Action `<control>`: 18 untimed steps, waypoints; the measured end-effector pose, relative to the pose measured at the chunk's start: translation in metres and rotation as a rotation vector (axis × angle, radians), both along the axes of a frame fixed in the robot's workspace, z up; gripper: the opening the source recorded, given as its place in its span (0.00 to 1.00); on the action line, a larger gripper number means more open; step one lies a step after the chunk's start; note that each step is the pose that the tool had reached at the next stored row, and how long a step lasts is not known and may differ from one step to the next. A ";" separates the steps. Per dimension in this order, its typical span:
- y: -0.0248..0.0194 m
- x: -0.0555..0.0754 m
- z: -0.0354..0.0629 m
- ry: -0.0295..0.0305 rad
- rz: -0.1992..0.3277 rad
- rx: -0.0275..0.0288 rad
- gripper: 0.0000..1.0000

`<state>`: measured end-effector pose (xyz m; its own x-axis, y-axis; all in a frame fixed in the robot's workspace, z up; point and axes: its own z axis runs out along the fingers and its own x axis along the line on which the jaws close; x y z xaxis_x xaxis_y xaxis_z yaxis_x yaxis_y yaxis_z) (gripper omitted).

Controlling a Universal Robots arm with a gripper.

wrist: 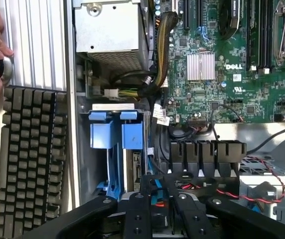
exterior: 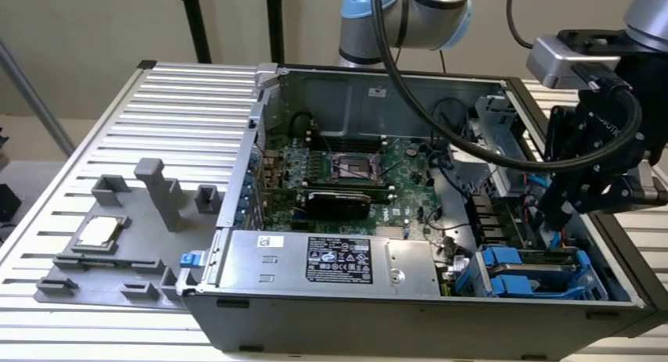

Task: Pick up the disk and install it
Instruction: 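Insert the first disk wire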

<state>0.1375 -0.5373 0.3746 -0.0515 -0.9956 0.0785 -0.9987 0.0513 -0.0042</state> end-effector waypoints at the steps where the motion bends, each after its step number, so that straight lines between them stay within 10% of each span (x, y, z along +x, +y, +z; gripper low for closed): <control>1: -0.0004 0.000 -0.0005 0.0000 -0.001 -0.0014 1.00; 13: -0.0026 0.001 -0.0088 0.0000 -0.006 -0.0062 1.00; 14: -0.0026 0.001 -0.0090 0.0000 -0.006 -0.0061 0.00; 18: -0.0027 0.001 -0.0092 0.0000 -0.007 -0.0056 0.00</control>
